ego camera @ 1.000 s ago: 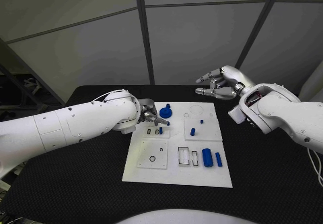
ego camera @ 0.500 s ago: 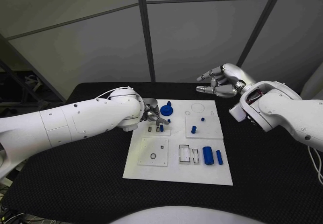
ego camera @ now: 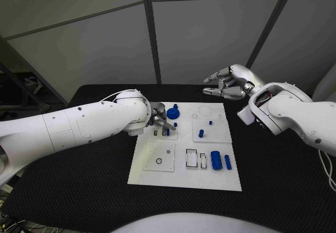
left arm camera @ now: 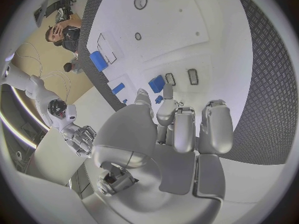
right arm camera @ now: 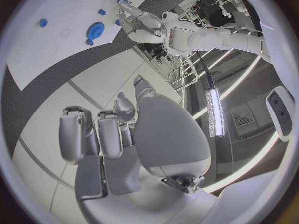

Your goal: Assemble the parts on the task board

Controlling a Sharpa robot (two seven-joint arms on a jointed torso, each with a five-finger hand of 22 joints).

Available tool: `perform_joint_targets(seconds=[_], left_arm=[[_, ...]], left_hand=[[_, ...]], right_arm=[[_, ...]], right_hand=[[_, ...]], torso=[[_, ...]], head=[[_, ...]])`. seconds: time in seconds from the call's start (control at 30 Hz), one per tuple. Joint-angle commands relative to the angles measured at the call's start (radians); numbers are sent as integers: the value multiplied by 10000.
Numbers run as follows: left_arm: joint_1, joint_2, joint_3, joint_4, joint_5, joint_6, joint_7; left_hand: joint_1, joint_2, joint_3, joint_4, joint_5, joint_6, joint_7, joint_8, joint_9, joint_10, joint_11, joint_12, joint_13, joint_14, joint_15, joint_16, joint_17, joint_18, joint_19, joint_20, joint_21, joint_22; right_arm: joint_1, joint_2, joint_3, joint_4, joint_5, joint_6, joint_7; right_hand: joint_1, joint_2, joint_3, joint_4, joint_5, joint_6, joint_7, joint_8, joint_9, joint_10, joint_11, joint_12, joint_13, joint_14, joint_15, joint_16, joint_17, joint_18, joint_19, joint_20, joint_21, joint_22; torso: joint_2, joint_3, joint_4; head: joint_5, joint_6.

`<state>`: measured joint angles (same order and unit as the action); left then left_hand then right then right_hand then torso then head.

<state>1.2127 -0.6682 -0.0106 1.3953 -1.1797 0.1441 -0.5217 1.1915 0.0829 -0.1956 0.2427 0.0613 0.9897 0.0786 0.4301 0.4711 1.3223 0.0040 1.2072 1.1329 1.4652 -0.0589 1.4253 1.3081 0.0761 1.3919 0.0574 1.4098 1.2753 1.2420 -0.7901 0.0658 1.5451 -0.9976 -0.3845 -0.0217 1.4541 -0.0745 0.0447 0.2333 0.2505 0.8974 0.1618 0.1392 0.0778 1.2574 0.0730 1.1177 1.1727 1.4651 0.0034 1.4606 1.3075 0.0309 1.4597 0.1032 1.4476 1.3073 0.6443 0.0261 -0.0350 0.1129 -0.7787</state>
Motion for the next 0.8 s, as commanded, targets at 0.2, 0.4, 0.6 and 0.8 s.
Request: perform_joint_targets(seconds=[0.2, 0.4, 0.6, 0.8], left_arm=[[17, 24, -14, -14, -90, 227, -71], [17, 36, -15, -15, -84, 226, -68], [17, 44, -16, -18, 120, 153, -60], [17, 14, -16, -10, 759, -156, -17]], left_hand=[[320, 77, 135, -235, 56, -4, -84, 111, 213, 22, -50, 63, 42, 617, -10, 29, 1016, -143, 80, -35, 44, 53], [575, 165, 351, -434, 53, -51, -98, 159, 392, 36, -66, 62, 68, 618, -24, 32, 1018, -146, 77, -49, 51, 89], [1080, 470, 885, -771, 59, -126, -160, 161, 558, 35, -124, 34, 78, 618, -72, 33, 1019, -146, 75, -85, 56, 127], [2012, 757, 2235, -1512, 73, -307, -244, 78, 745, -21, -213, -85, 60, 618, -167, 34, 1024, -151, 81, -184, 66, 192]], right_arm=[[22, 40, 7, -39, -38, 75, 9], [22, 59, 7, -63, -38, 89, 4], [22, 71, 6, -94, -38, 98, 3], [21, 100, 6, -146, -38, 128, 1]], right_hand=[[13, 98, -24, -48, 57, 57, -6, 74, -9, -19, -11, -50, -17, 638, -89, -40, 1069, 175, -15, -23, -33, 515], [26, 111, -19, -58, 90, 66, -8, 79, -12, -12, -14, -43, -18, 639, -92, -45, 1065, 177, -16, -27, -40, 507], [26, 111, -19, -58, 90, 66, -8, 79, -12, -12, -14, -43, -18, 639, -92, -45, 1065, 177, -16, -27, -40, 507], [48, 119, -14, -75, 131, 75, -11, 84, -15, -12, -17, -43, -26, 639, -97, -54, 1058, 176, -12, -31, -42, 508]], torso=[[5, -1, 0], [13, -2, -9], [8, -2, -4], [10, -1, -5]], head=[[11, -34], [21, -58], [21, -78], [29, -84]])
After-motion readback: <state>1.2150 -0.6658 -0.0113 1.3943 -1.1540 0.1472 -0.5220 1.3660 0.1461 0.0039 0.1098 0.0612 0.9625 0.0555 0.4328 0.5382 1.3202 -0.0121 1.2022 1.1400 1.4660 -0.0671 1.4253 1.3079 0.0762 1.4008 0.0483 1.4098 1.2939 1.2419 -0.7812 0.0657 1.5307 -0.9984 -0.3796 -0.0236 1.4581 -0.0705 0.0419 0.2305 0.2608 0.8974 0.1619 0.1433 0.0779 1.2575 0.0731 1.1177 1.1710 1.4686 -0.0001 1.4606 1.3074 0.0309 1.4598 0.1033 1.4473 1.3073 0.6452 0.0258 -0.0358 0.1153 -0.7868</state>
